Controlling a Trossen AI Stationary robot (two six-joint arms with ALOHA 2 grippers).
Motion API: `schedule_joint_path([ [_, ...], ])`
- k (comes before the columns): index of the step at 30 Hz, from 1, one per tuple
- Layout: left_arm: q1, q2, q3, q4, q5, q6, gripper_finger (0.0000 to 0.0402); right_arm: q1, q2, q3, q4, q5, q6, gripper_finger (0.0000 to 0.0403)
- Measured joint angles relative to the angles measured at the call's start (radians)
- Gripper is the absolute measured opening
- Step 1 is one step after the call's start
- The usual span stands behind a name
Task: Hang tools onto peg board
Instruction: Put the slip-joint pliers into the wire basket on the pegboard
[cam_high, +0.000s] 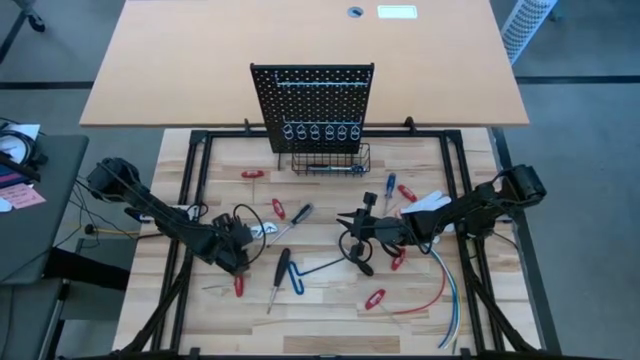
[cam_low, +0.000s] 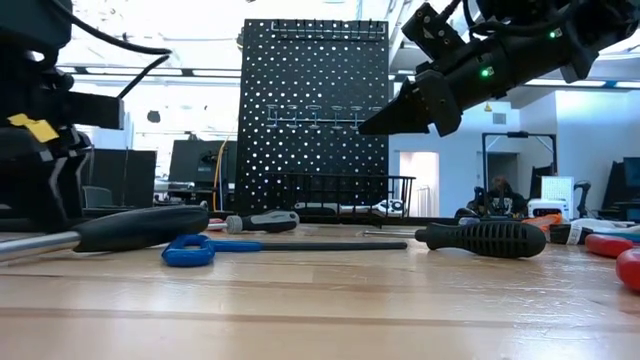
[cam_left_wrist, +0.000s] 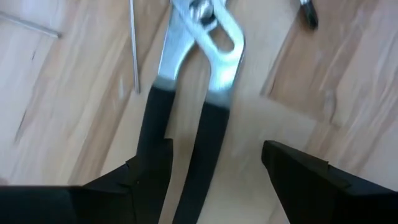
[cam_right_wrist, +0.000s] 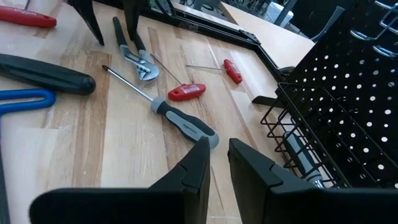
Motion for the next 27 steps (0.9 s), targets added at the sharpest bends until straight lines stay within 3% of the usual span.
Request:
schedule_joint_path([
  [9, 0.007, 0.006, -0.009, 0.029, -0.041, 0.012, 0.0232, 0.000, 0.000, 0.000, -0.001, 0.000, 0.000, 0.0066],
  [13, 0.022, 0.007, -0.010, 0.041, -0.027, 0.014, 0.0188, 0.000, 0.000, 0.000, -0.001, 0.000, 0.000, 0.0066],
  [22, 0.043, 0.009, -0.011, 0.104, -0.006, 0.047, 0.0039, 0.000, 0.000, 0.000, -0.001, -0.001, -0.004, 0.0066],
  [27, 0.044, 0.014, 0.049, 0.038, -0.030, 0.049, 0.0030, 0.000, 0.000, 0.000, -0.001, -0.001, -0.005, 0.0066],
])
